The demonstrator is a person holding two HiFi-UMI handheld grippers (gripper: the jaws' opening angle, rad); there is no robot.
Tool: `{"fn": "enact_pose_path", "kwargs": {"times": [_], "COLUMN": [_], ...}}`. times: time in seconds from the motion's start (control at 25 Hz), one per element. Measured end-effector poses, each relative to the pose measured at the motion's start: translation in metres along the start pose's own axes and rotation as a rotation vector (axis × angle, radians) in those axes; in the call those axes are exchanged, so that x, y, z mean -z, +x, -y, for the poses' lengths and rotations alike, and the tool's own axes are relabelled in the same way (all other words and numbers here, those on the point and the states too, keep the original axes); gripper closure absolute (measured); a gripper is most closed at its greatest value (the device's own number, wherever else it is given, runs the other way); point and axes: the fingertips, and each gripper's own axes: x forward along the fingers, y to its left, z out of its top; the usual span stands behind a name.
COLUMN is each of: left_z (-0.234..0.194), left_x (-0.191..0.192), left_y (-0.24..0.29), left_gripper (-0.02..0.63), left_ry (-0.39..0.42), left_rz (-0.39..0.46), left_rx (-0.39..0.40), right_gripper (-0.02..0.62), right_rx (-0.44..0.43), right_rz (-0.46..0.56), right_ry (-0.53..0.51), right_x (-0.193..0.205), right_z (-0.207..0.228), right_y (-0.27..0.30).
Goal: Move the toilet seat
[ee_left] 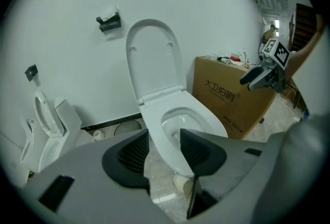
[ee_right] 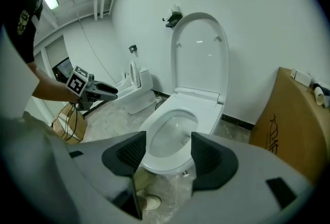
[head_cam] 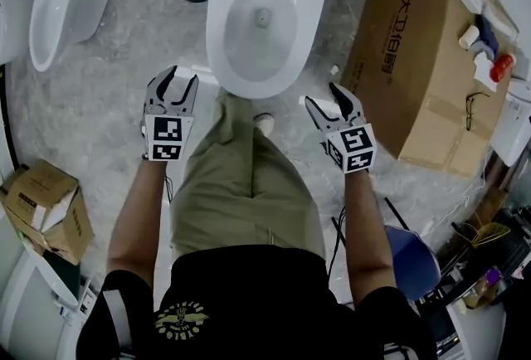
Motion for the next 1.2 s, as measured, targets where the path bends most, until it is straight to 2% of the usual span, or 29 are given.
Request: {"fn": "enact_pose_path", "kwargs": {"times": [0.2, 0.4, 0.72, 0.84, 1.08, 1.2], "left_z": [0.005, 0.017, 0.023, 0.025, 0.031, 0.033], "left_x": [0.047, 0.087, 0.156, 0.168, 0.173, 0.176], "left_y": [0.038, 0.072, 0.128, 0.142, 0.162, 0.165], "left_gripper": [0.4, 0.4, 0.411, 0.411, 0.411, 0.411], "left_ry": [0.017, 0.048, 0.028, 0.035, 0.128, 0.165], "left_rz": [-0.05, -0.105, -0.203, -0.227, -0.239, -0.254], "left_rx": [-0.003, 0.037, 0.084, 0.105, 0.158, 0.187], "right_gripper": [0.331, 0.331, 0.331, 0.331, 0.331, 0.331], "right_rx": [-0.009, -0.015, -0.021, -0.028, -0.039, -0.059], "right_rz": [-0.069, -0.133, -0.215, -0.252, -0.377, -0.406], "right_ry": [-0.005, -0.003, -0.037, -0.052, -0.106, -0.142], "right_x": [0.041, 0.075, 0.115, 0.132, 0.177, 0.186], "right_z": [0.011, 0.024, 0.039, 0.042, 0.041, 0.034], "right_y": [0.039, 0.073, 0.116, 0.132, 0.16, 0.172]}}
